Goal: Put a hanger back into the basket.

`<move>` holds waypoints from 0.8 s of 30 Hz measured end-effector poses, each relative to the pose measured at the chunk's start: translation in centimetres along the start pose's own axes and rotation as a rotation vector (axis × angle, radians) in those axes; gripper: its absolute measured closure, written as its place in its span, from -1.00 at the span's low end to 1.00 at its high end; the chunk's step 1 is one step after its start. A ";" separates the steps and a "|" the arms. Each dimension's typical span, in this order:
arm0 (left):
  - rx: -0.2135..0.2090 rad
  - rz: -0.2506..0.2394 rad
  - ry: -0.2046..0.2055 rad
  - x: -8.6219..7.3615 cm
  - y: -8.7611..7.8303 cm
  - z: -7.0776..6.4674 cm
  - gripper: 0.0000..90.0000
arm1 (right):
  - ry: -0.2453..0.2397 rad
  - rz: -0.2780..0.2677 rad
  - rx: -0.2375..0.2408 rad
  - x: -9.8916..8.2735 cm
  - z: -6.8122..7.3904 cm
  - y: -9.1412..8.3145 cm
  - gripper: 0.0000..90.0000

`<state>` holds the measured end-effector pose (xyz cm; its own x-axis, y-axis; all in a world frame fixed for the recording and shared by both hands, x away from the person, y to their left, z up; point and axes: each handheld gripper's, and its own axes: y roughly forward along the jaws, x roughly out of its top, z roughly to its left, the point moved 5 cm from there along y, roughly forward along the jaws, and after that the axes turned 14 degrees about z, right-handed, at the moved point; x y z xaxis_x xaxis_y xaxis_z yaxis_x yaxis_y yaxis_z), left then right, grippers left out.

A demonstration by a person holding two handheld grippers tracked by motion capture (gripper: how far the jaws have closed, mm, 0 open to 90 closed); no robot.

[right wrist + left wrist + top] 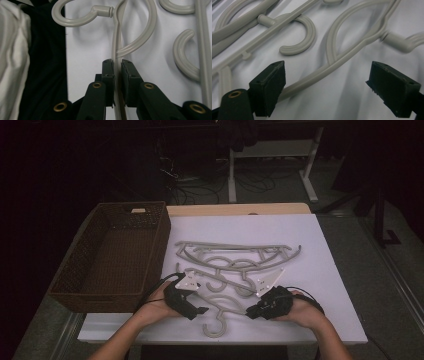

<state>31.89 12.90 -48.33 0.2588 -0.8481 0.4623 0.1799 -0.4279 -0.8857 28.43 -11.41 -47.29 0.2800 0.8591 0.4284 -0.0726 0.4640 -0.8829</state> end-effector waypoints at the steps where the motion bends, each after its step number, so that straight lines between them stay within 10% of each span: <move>1: 0.009 0.006 0.013 0.1 0.1 -0.1 -0.66 | -0.002 -0.007 0.010 -0.1 0.1 -0.2 0.79; 11: 0.124 0.013 0.137 0.7 0.2 0.0 0.10 | -0.001 -0.070 0.055 -0.2 0.1 -1.5 0.79; 24: 0.208 0.009 0.284 1.4 -0.4 -1.0 0.47 | 0.027 -0.113 -0.014 -0.2 -0.7 -2.8 0.69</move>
<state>31.19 11.60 -47.40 -0.0076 -0.9169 0.3990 0.3760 -0.3723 -0.8485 29.25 -13.02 -45.04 0.3117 0.7950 0.5204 -0.0261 0.5546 -0.8317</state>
